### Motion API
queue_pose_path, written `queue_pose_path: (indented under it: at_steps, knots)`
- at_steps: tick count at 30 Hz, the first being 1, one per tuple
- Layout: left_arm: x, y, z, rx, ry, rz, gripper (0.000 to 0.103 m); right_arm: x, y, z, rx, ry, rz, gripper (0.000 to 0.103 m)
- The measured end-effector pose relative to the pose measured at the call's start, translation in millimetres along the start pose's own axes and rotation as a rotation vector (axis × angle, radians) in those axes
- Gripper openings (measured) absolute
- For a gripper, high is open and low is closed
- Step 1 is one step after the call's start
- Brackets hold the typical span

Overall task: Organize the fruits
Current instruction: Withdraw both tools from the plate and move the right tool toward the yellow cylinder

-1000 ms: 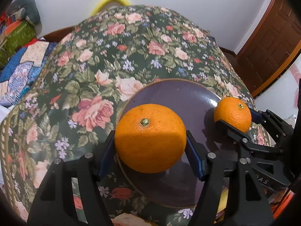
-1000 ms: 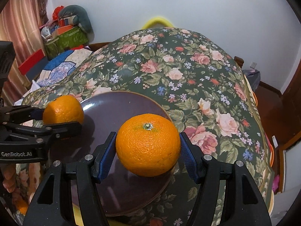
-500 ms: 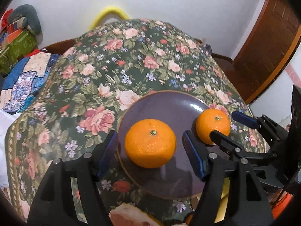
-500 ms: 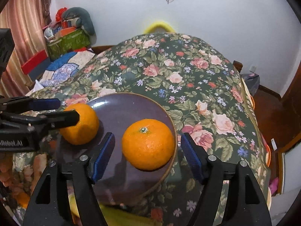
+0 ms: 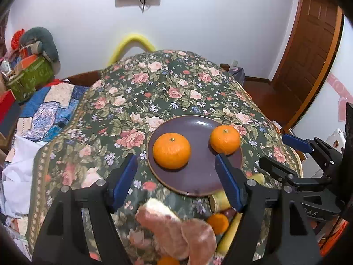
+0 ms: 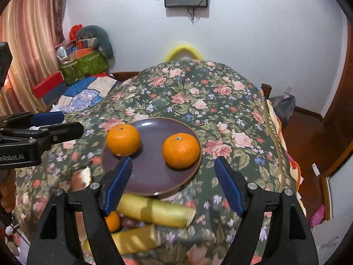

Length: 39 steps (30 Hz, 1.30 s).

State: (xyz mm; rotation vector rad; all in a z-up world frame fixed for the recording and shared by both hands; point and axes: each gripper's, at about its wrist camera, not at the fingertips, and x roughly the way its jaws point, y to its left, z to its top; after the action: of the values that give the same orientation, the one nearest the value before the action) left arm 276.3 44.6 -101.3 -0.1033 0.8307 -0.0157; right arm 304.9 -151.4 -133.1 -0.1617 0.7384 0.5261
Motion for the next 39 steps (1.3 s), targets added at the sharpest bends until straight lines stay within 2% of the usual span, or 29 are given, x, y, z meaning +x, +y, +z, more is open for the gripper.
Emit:
queue_pose_path:
  at_steps: [2, 6, 15, 20, 26, 32, 39]
  knots:
    - [-12, -2, -7, 0.003, -0.017, 0.009, 0.077, -8, 2, -5, 0.005, -0.006, -0.005, 0.076]
    - [-29, -7, -20, 0.009, -0.035, 0.021, 0.078, -26, 6, -15, 0.011, -0.017, -0.012, 0.076]
    - [-43, -19, -56, 0.023, -0.004, 0.012, 0.080, -52, 14, -44, 0.013, -0.021, -0.031, 0.078]
    - [-34, -24, -74, 0.030, 0.035, 0.002, 0.083, -51, 14, -65, 0.027, 0.010, -0.044, 0.079]
    - [-13, -31, -92, 0.083, 0.091, 0.030, 0.083, -40, 6, -88, 0.055, 0.063, -0.056, 0.079]
    - [11, -40, -101, 0.171, 0.142, 0.053, 0.083, -19, 0, -107, 0.079, 0.129, -0.053, 0.079]
    - [33, -51, -109, 0.274, 0.200, 0.084, 0.084, 3, 1, -114, 0.097, 0.175, -0.023, 0.079]
